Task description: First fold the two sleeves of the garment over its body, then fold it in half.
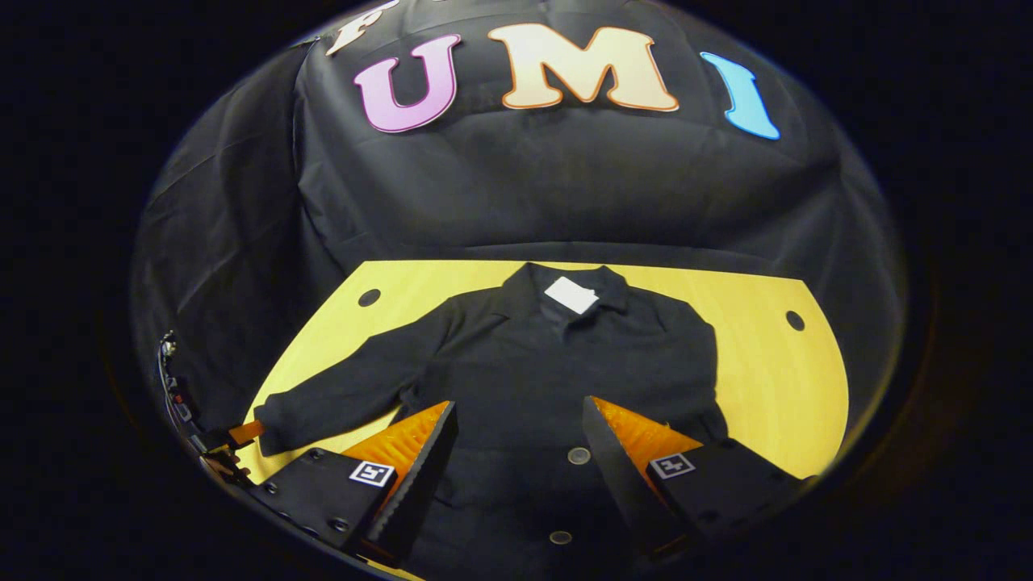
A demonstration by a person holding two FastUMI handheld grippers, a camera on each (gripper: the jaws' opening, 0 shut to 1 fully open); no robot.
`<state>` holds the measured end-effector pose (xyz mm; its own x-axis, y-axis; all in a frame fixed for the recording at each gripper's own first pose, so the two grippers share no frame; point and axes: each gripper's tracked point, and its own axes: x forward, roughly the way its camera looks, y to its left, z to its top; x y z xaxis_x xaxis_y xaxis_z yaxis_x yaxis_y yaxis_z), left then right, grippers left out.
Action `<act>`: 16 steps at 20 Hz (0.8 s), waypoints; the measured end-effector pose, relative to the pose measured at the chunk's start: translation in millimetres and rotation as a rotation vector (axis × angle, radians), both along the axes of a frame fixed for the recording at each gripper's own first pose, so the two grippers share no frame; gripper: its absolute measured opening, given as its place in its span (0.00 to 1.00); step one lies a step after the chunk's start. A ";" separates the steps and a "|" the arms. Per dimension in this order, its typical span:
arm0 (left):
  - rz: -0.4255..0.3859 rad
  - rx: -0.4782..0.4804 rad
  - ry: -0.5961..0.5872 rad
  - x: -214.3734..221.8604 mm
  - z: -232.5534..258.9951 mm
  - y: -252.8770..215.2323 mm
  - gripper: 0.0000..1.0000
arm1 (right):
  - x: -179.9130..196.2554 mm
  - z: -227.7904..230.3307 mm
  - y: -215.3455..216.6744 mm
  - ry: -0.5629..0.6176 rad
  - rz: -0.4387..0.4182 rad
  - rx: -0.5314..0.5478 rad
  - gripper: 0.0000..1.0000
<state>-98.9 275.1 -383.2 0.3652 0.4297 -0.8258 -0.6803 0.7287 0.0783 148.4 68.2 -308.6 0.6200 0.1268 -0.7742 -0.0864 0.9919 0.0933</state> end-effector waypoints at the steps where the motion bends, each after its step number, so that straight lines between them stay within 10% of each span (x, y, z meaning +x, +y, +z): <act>1: 0.005 -0.016 0.022 -1.5 -7.5 -2.5 0.95 | -4.7 0.3 -7.4 0.002 -0.012 -0.004 0.98; 7: -0.003 -0.039 0.055 3.5 -15.2 -7.7 0.94 | -32.7 -12.0 -43.8 0.059 -0.076 -0.031 0.94; 11: -0.047 -0.058 0.050 13.9 -17.4 -14.9 0.71 | -40.1 -7.6 -59.1 0.046 -0.110 -0.024 0.94; 16: -0.061 -0.072 0.019 22.8 -16.2 -18.4 0.05 | -48.7 -5.8 -81.8 0.034 -0.144 -0.027 0.98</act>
